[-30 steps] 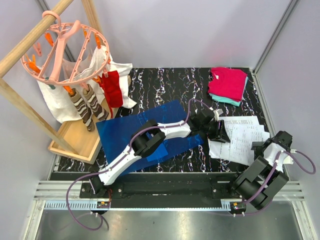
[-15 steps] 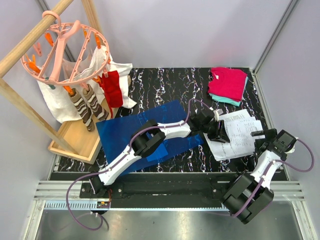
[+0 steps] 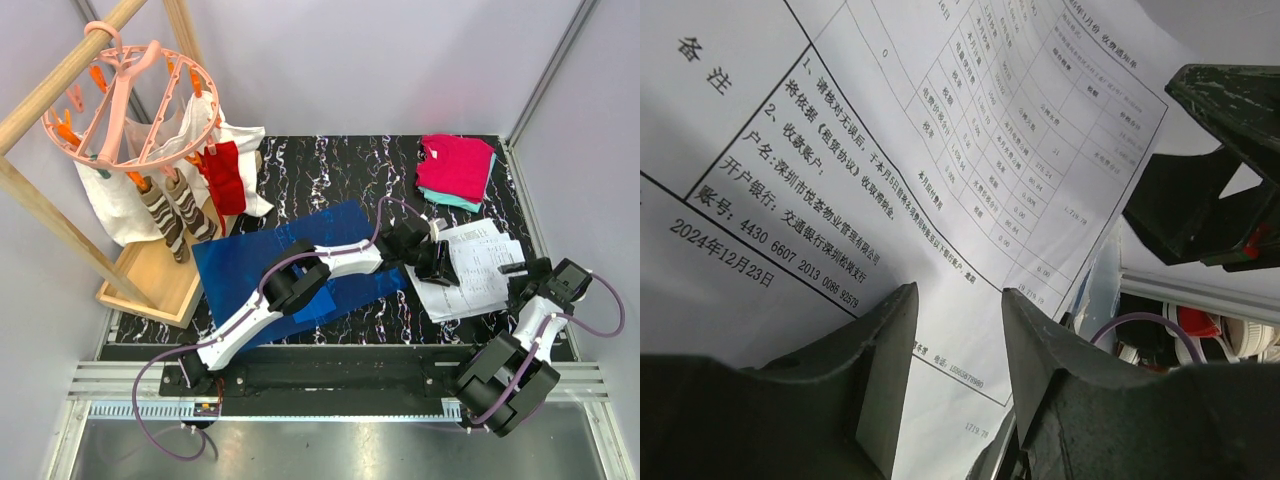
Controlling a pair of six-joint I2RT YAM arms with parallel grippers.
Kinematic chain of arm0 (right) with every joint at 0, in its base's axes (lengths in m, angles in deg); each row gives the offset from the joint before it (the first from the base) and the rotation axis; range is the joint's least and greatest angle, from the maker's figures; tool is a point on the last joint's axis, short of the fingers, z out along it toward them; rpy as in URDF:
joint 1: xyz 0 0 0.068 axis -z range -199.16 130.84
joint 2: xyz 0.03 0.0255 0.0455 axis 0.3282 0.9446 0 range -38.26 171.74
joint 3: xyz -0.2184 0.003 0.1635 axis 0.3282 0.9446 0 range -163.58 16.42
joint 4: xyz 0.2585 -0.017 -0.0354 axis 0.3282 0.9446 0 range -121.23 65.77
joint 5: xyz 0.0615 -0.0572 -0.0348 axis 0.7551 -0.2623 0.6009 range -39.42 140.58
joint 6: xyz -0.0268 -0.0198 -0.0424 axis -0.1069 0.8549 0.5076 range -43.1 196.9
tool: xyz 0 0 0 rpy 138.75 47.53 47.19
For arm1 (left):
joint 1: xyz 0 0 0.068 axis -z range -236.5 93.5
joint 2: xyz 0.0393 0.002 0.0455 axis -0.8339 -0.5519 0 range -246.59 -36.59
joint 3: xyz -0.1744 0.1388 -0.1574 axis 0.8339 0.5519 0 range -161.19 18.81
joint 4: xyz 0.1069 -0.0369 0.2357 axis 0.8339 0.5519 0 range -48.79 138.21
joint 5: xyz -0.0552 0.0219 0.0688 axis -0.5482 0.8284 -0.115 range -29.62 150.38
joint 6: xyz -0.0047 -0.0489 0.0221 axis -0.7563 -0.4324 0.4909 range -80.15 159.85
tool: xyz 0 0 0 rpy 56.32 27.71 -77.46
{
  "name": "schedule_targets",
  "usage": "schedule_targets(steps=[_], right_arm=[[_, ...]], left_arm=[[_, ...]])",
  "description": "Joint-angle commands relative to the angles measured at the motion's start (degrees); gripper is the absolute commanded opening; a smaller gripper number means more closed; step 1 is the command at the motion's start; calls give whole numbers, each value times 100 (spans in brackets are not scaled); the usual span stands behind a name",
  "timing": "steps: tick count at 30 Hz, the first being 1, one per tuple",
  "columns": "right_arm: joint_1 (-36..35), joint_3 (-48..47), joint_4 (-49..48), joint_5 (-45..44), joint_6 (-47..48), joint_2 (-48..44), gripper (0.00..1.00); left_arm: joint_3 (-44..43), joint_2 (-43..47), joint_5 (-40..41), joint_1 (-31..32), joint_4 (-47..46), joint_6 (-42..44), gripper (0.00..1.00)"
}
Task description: Put the files into the folder
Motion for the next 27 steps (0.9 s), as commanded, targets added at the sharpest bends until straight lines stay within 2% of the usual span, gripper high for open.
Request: schedule_targets(steps=[1, 2, 5, 6, 8, 9, 11, 15, 18, 19, 22, 23, 25, 26, 27], right_arm=[[17, 52, -352, -70, 163, -49, 74], [25, 35, -353, -184, 198, -93, 63], [25, -79, -353, -474, 348, -260, 48], [17, -106, -362, -510, 339, -313, 35], [16, -150, -432, -563, 330, -436, 22], [16, -228, -441, -563, 348, -462, 12], [-1, -360, -423, -589, 409, -550, 0], [-71, -974, -230, -563, 550, -726, 0], [-439, -1396, -151, -581, 612, -779, 0], [-815, -1502, -159, -607, 647, -770, 0], [-1519, -2082, -221, -555, 796, -508, 0], [-1965, -2258, -204, -372, 805, -376, 0], [-2425, -2837, -221, -72, 910, 62, 0], [-3036, -3039, -186, 42, 980, 204, 0], [-3312, -3459, -107, 61, 1094, 492, 0]], left_arm=[[-226, -32, -169, -12, 632, 316, 48], [-348, -23, -204, -3, 815, 464, 49], [-551, 109, -213, -38, 1193, 738, 54], [-534, 179, -266, -56, 1169, 773, 57], [-595, 460, -380, -91, 1168, 800, 65], [-657, 565, -398, -109, 1229, 887, 67], [-815, 925, -398, -118, 1448, 984, 72], [-728, 1663, -293, -135, 1564, 1090, 75], [-307, 2487, -196, -188, 1529, 1125, 76], [-123, 2691, -126, -258, 1520, 1177, 76], [1001, 3763, 322, -539, 1371, 1397, 77], [1656, 4035, 410, -635, 1257, 1485, 77], [2258, 4879, 646, -942, 1291, 1660, 78], [2835, 5169, 735, -1039, 1387, 1905, 78], [3128, 5772, 1023, -1206, 1458, 2055, 78]])
